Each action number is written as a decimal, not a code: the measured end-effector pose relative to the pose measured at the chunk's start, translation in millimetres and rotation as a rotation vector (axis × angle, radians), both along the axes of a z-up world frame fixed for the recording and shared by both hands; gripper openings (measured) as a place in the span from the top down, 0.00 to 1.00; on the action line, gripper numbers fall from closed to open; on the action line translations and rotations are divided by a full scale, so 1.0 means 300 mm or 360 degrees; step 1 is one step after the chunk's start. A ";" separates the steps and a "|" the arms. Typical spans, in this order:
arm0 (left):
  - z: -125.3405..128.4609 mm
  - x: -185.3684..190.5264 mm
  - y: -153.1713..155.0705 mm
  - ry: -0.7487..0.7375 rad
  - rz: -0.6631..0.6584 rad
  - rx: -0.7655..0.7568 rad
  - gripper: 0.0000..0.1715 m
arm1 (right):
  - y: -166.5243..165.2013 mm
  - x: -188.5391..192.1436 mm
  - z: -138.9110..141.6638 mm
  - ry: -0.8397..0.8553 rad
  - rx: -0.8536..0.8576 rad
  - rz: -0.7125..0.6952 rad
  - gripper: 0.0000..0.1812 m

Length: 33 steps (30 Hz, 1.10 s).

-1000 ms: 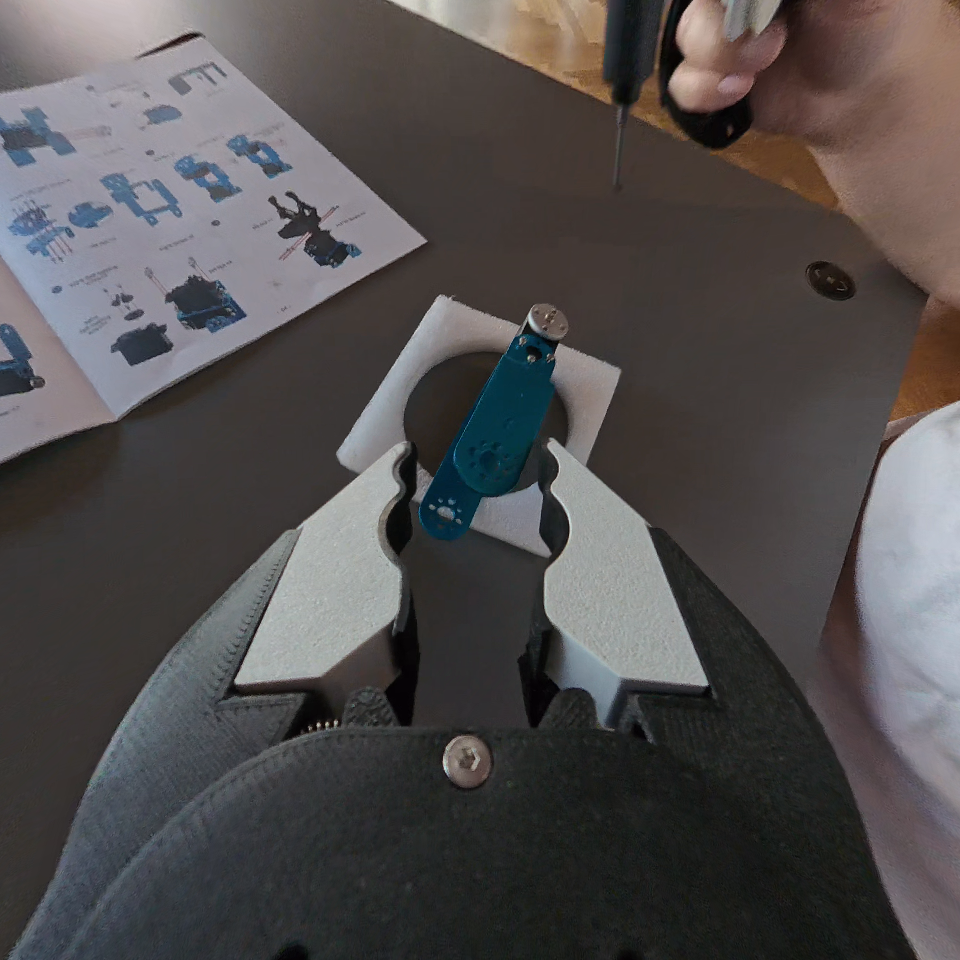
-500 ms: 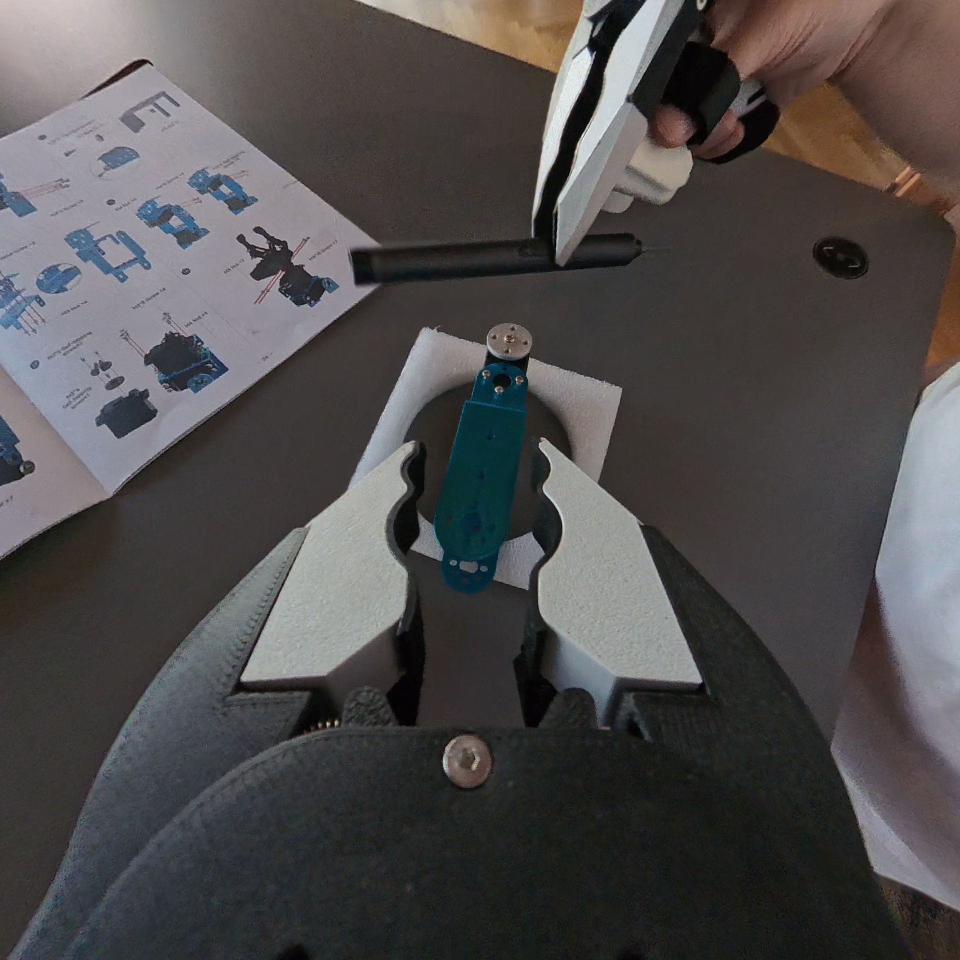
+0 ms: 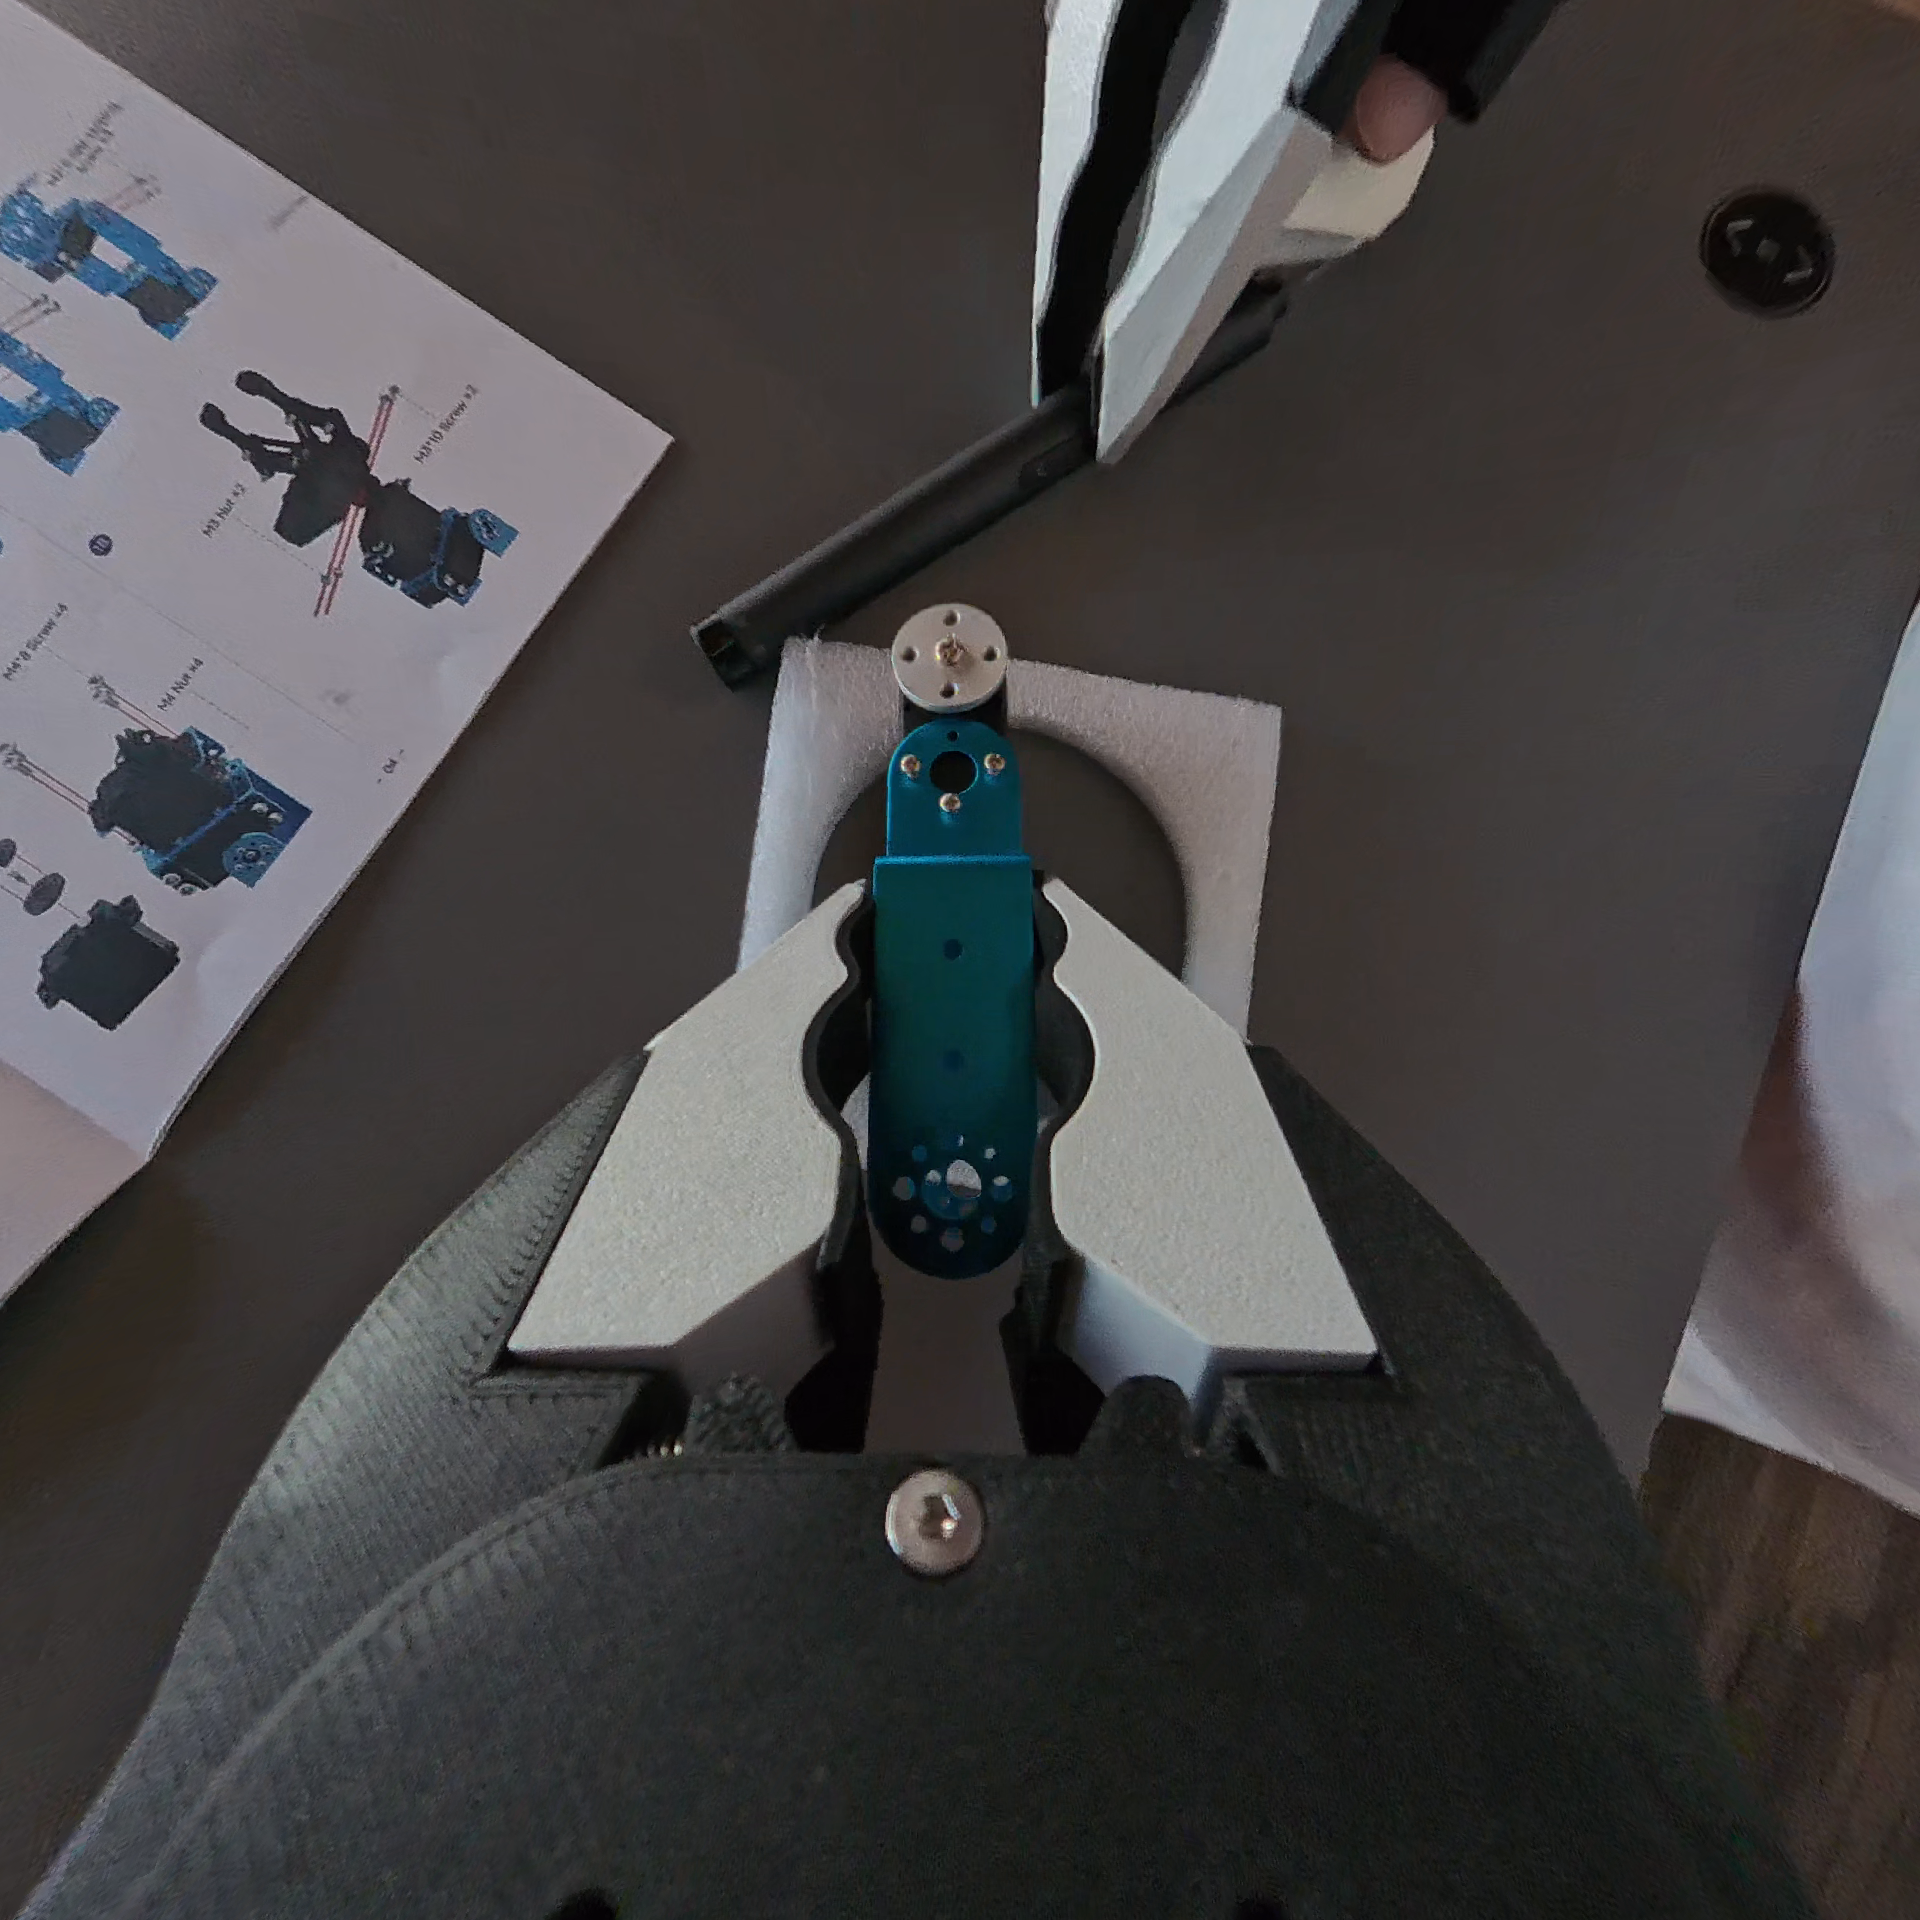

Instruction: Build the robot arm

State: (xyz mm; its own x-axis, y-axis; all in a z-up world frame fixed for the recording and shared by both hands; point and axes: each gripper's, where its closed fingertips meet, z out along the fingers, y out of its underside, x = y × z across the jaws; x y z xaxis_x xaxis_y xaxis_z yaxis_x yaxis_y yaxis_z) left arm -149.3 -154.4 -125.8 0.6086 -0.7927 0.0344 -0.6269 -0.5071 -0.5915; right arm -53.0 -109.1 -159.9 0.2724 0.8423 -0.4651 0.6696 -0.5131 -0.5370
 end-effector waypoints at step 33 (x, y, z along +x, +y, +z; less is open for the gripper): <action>-0.008 0.030 -0.231 0.0023 0.0187 0.0415 0.78 | -0.164 -0.242 0.134 0.0661 0.0438 0.1004 0.88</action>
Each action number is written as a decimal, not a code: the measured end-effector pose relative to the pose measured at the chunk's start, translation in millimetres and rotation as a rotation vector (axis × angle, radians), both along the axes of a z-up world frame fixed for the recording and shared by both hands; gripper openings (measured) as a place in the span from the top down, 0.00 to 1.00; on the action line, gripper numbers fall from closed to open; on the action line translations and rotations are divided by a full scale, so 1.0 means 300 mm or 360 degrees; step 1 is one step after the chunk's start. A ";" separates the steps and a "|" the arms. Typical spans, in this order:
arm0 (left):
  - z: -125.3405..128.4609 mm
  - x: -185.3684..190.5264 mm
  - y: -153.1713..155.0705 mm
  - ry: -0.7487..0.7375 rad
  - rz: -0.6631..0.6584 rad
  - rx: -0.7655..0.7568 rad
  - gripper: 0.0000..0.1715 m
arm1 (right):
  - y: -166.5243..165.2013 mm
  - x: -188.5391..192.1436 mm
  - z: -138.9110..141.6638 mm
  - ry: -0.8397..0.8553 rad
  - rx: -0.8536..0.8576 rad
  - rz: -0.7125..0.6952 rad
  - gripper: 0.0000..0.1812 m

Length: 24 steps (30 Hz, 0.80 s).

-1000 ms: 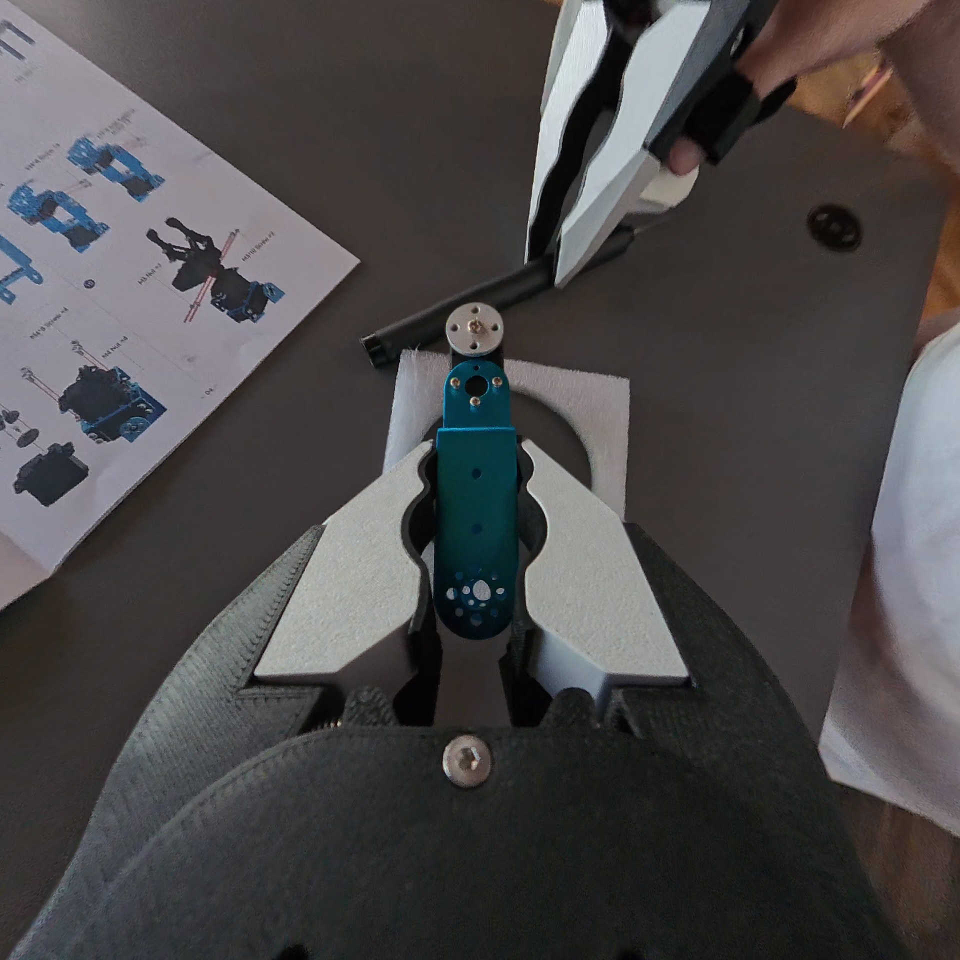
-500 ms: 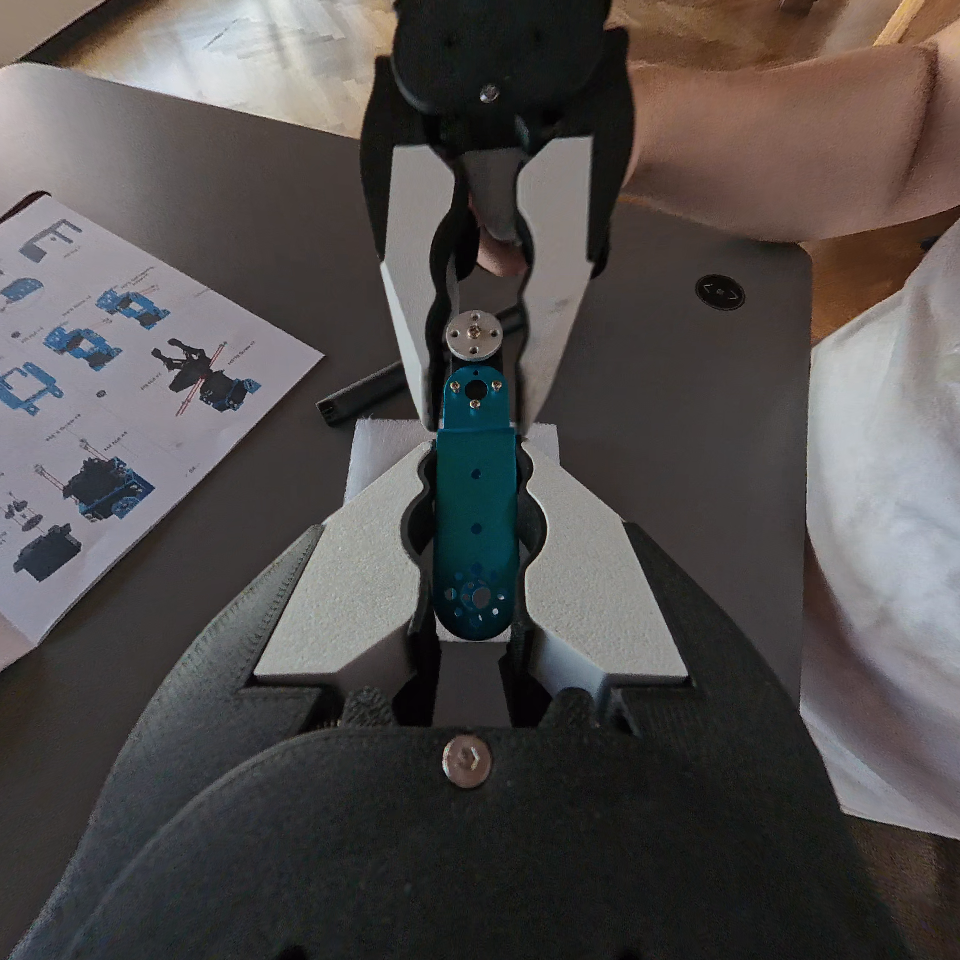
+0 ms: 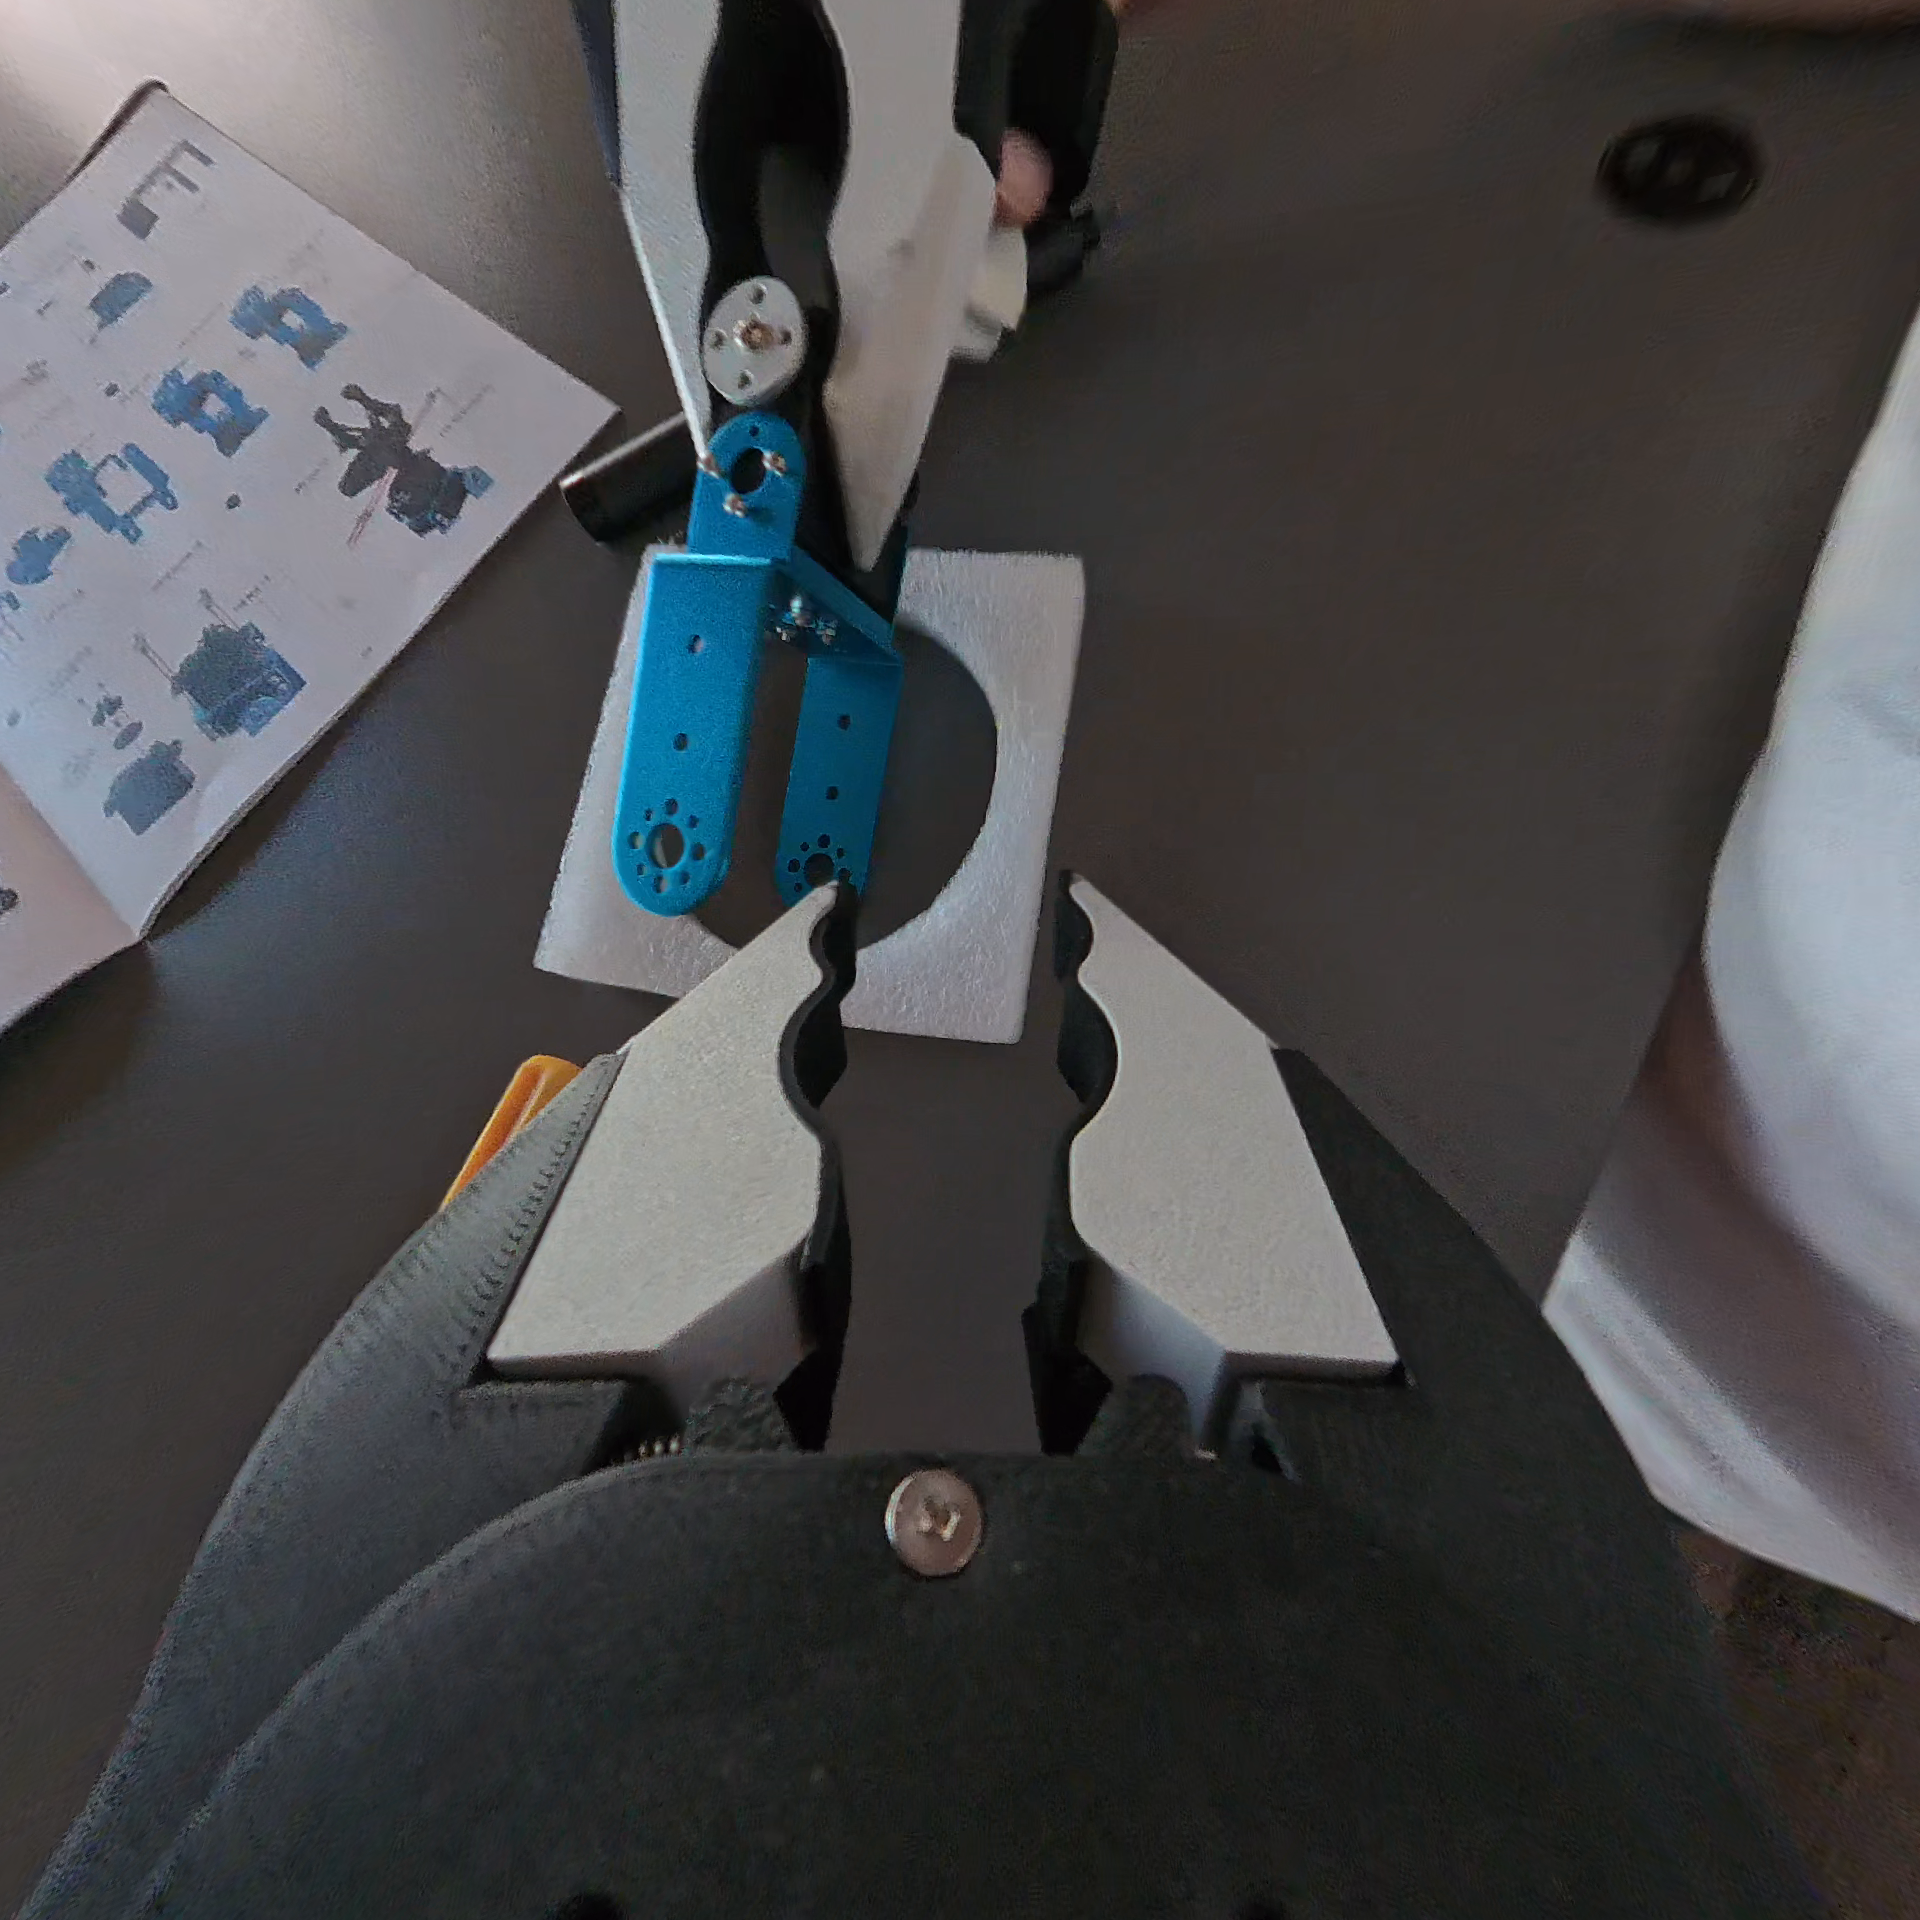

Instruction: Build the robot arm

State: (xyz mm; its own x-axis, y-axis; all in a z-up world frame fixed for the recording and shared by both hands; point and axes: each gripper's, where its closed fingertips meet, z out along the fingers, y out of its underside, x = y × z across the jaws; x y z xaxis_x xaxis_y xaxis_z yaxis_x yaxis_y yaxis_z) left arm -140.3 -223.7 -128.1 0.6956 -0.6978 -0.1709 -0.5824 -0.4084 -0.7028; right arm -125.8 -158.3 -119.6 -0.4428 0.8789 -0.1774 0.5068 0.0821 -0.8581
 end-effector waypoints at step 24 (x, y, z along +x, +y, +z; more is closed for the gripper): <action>-0.083 0.019 -0.062 0.0246 -0.0290 -0.0147 0.86 | -0.146 -0.089 -0.083 -0.0199 0.0190 0.0151 0.88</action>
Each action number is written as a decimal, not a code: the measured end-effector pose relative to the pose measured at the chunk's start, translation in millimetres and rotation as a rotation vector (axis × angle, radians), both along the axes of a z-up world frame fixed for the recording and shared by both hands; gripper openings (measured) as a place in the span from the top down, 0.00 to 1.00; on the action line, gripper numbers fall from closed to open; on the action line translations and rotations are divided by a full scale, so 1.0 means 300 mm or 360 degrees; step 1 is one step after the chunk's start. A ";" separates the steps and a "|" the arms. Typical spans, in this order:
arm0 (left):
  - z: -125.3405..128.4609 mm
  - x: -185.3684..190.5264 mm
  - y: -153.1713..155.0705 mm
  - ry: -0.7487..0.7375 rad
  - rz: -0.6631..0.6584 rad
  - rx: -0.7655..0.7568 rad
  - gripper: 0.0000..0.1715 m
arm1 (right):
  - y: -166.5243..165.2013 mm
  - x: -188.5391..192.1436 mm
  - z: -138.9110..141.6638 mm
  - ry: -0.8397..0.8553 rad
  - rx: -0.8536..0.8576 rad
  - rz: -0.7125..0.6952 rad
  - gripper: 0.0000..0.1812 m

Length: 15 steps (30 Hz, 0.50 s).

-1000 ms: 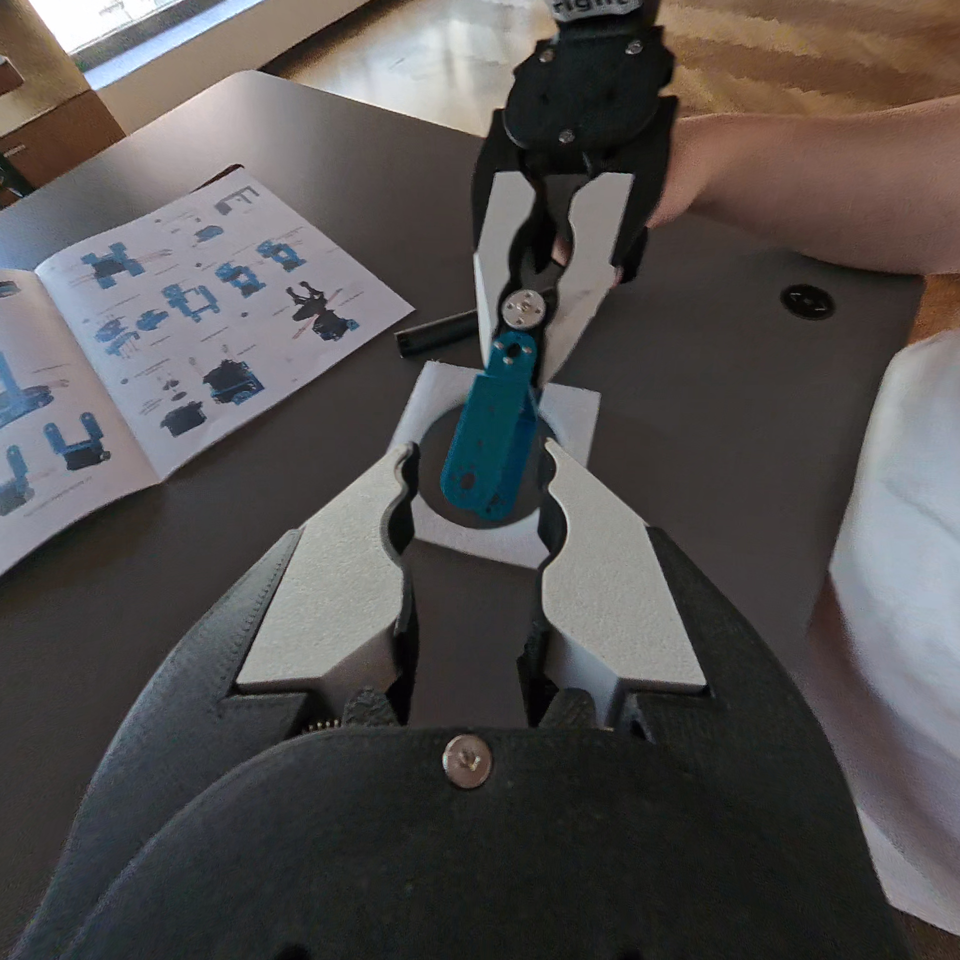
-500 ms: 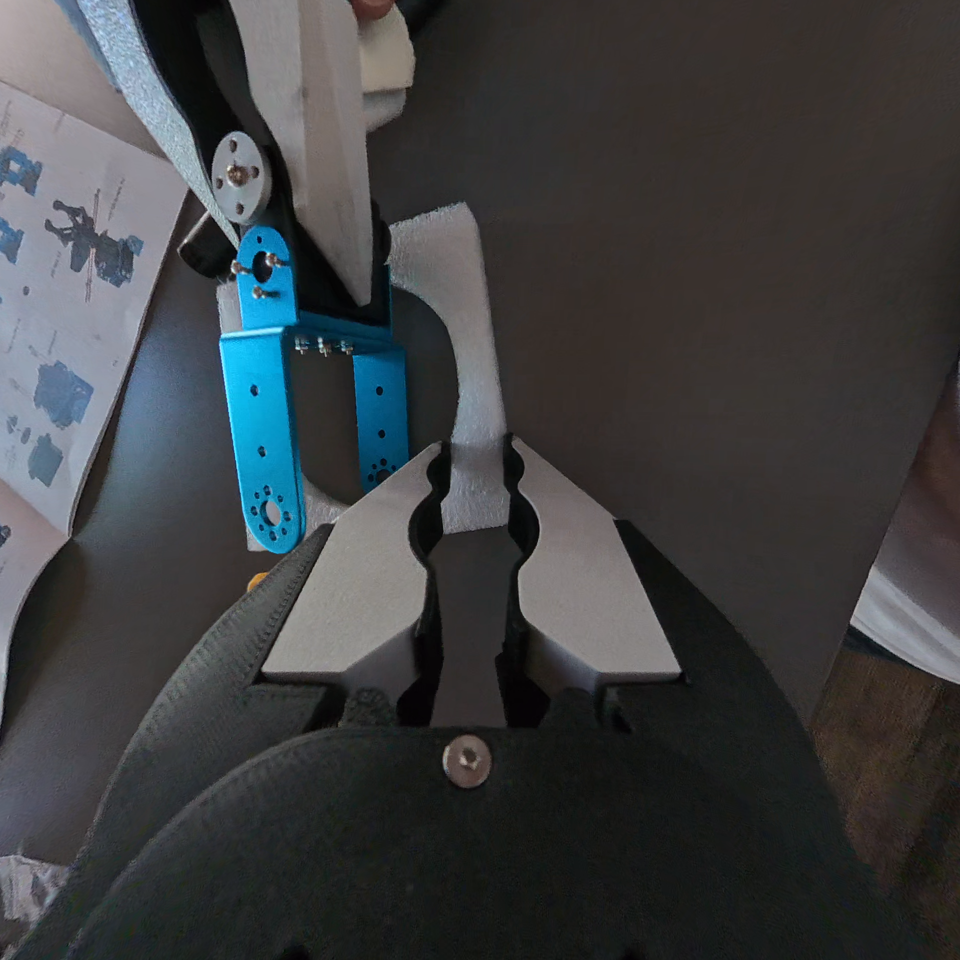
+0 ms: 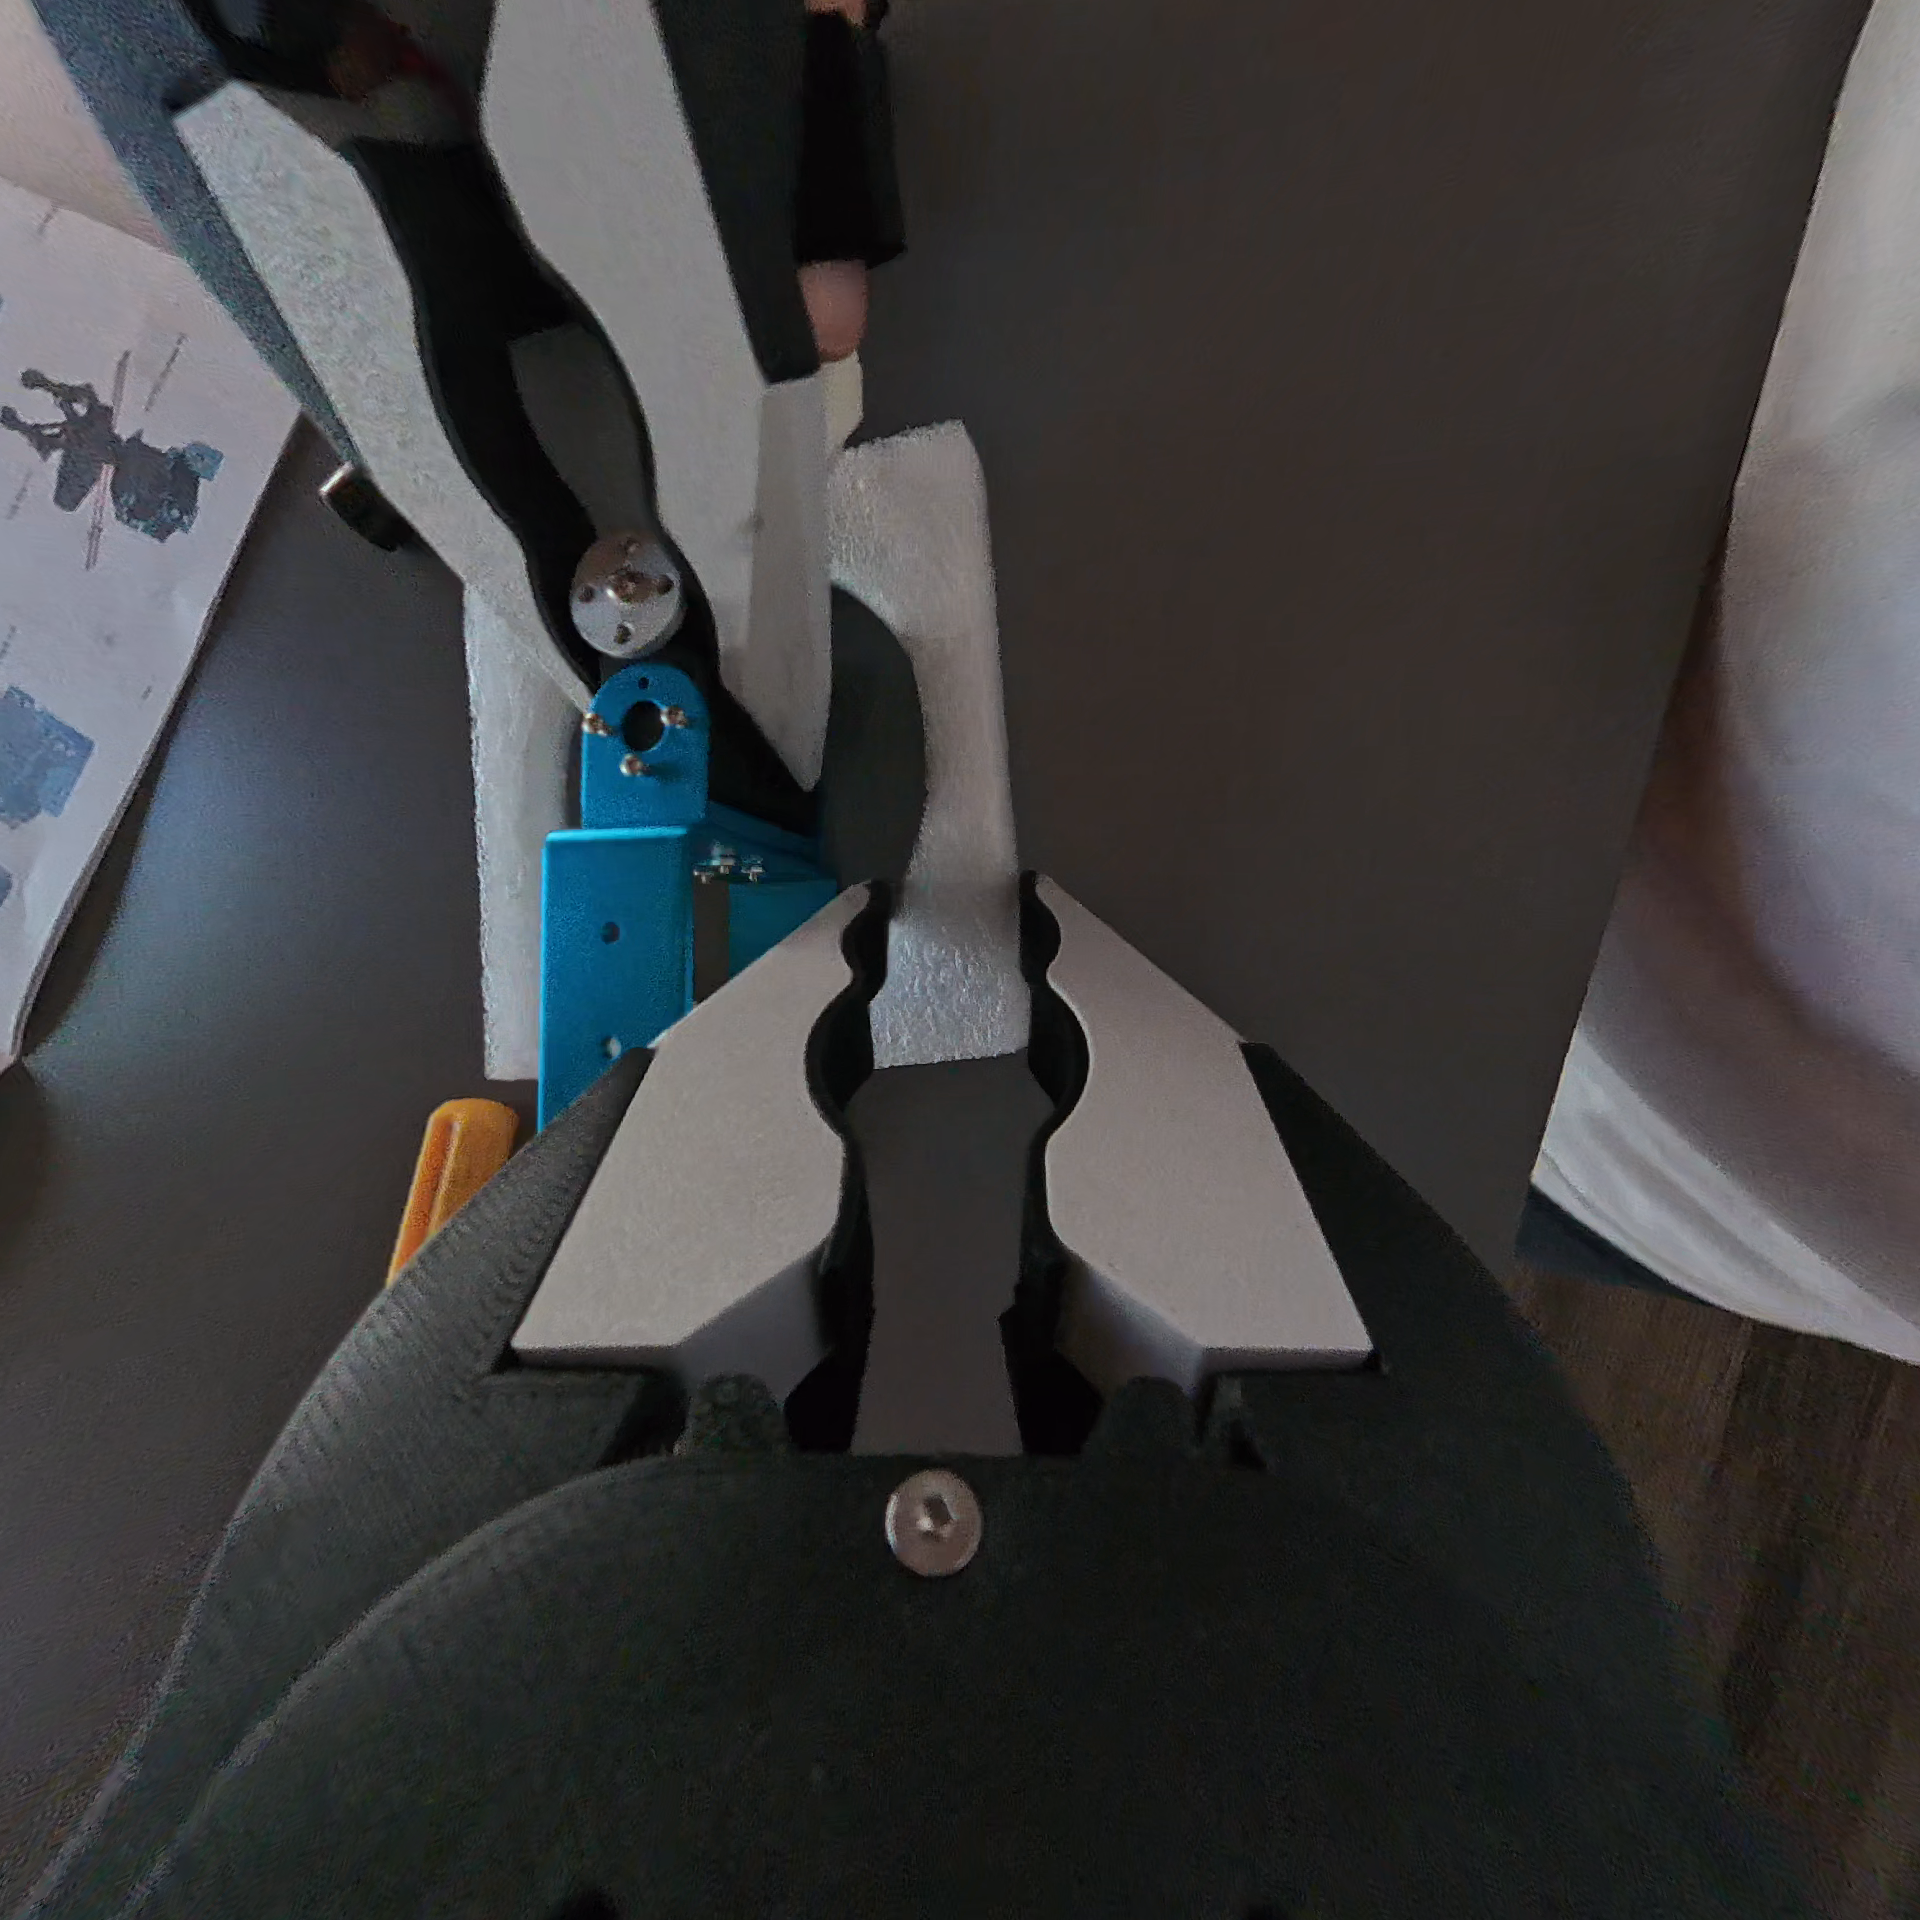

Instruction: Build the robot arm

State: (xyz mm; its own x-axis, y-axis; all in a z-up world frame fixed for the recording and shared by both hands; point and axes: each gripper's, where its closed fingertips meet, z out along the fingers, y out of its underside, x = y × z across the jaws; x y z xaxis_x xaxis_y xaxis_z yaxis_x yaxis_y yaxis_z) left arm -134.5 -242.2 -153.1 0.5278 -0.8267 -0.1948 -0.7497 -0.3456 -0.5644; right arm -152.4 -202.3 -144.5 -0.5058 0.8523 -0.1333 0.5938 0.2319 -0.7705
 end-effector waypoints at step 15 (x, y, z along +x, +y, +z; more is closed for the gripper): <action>0.259 -0.160 0.000 -0.0701 0.0710 0.0439 0.71 | 0.272 0.193 0.139 0.0140 -0.0085 -0.0674 0.84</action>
